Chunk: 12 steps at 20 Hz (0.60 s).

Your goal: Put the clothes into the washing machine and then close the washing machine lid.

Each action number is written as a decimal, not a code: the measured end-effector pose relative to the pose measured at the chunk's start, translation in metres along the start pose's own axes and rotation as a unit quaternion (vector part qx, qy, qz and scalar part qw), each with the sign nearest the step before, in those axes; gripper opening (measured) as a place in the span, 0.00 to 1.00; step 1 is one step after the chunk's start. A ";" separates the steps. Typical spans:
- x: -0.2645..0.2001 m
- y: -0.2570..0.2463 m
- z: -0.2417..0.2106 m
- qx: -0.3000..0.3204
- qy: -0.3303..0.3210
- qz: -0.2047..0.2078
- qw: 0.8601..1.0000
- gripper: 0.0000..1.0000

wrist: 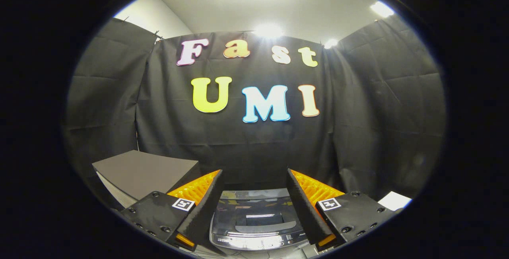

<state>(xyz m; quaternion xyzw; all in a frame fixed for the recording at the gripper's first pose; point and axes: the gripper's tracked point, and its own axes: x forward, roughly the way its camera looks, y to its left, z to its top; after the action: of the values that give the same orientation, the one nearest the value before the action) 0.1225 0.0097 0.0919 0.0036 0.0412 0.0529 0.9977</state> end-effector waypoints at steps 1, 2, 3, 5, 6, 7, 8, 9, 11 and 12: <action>-0.009 0.001 0.004 0.002 -0.004 -0.002 1.000 0.97; -0.019 0.001 0.005 0.002 -0.006 -0.003 1.000 0.97; -0.029 0.000 0.007 0.001 -0.009 -0.007 1.000 0.97; -0.047 -0.002 0.012 -0.003 -0.015 -0.013 1.000 0.97; -0.055 -0.004 0.014 -0.004 -0.019 -0.018 1.000 0.97; -0.062 -0.006 0.018 -0.004 -0.023 -0.022 0.999 0.97; -0.071 -0.008 0.020 -0.002 -0.026 -0.029 0.999 0.97; -0.077 -0.009 0.023 0.000 -0.032 -0.033 0.999 0.97; -0.088 -0.010 0.026 -0.001 -0.037 -0.037 0.999 0.97; -0.093 -0.013 0.027 -0.003 -0.038 -0.040 0.998 0.97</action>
<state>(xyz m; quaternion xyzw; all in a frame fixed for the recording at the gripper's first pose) 0.0343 -0.0129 0.1258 0.0008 0.0037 0.0128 0.9999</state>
